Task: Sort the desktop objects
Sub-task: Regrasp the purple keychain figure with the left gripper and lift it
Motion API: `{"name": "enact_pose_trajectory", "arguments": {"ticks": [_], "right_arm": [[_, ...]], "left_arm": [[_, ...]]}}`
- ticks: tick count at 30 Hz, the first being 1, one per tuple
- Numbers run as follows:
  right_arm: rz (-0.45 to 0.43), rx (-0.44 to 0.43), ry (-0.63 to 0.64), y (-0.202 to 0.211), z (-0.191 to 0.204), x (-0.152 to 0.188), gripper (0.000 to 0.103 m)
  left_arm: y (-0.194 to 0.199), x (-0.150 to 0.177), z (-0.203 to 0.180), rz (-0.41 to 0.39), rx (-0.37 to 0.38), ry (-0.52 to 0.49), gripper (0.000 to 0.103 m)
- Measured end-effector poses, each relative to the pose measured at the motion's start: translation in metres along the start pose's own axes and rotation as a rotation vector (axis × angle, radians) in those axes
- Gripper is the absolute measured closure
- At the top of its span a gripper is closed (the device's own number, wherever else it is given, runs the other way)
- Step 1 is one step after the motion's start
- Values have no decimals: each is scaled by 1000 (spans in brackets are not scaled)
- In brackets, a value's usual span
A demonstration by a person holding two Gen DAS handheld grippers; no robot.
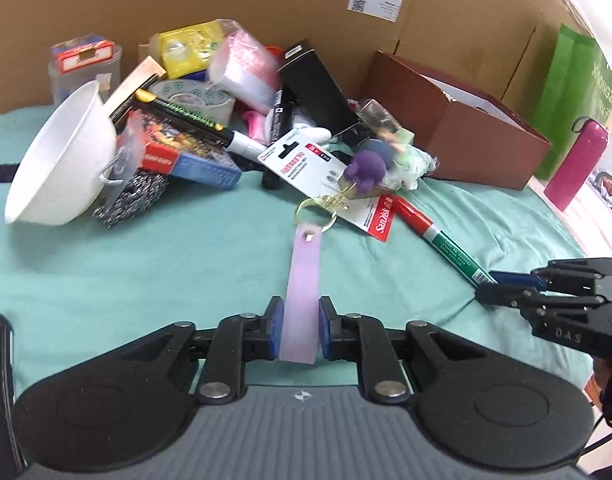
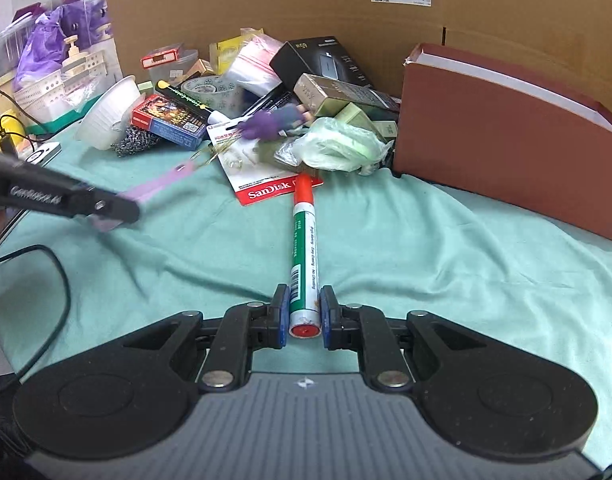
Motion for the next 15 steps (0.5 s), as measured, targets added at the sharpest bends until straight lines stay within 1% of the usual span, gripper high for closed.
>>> {"name": "enact_pose_trajectory", "arguments": {"ticks": [2, 4, 6, 8, 10, 11, 12, 13, 14, 15], "right_arm": [[-17, -6, -8, -1, 0, -3, 87], [-30, -15, -7, -6, 2, -8, 86], [-37, -17, 1, -12, 5, -13, 78], [-37, -18, 5, -16, 6, -16, 74], [-30, -6, 11, -19, 6, -17, 73], [-28, -1, 13, -20, 6, -17, 73], [-28, 1, 13, -20, 6, -17, 73], [-29, -1, 10, -19, 5, -17, 73], [-29, -3, 8, -20, 4, -17, 73], [-29, -5, 8, -20, 3, -17, 73]], "left_arm": [[1, -5, 0, -30, 10, 26, 78], [1, -14, -6, -68, 24, 25, 64], [0, -23, -16, -115, 31, -12, 58], [-4, -29, -30, -142, 29, -90, 57], [-8, -30, -41, -134, 56, -150, 55], [-9, -28, -45, -120, 79, -161, 53], [-11, -27, -48, -104, 101, -161, 47], [-14, -25, -50, -89, 113, -156, 45], [-16, -24, -52, -84, 112, -155, 44], [-17, -22, -54, -95, 99, -165, 41]]}}
Point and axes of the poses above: each gripper's, at about its wrist camera, not at the fingertips, and y roughly against the way its jaws point, z to its left, x to its underside, the point moved 4 cm from there along -y, roughly the way its jaws point, and after that the axes turned 11 degrees about -x, right-handed, at the moved point
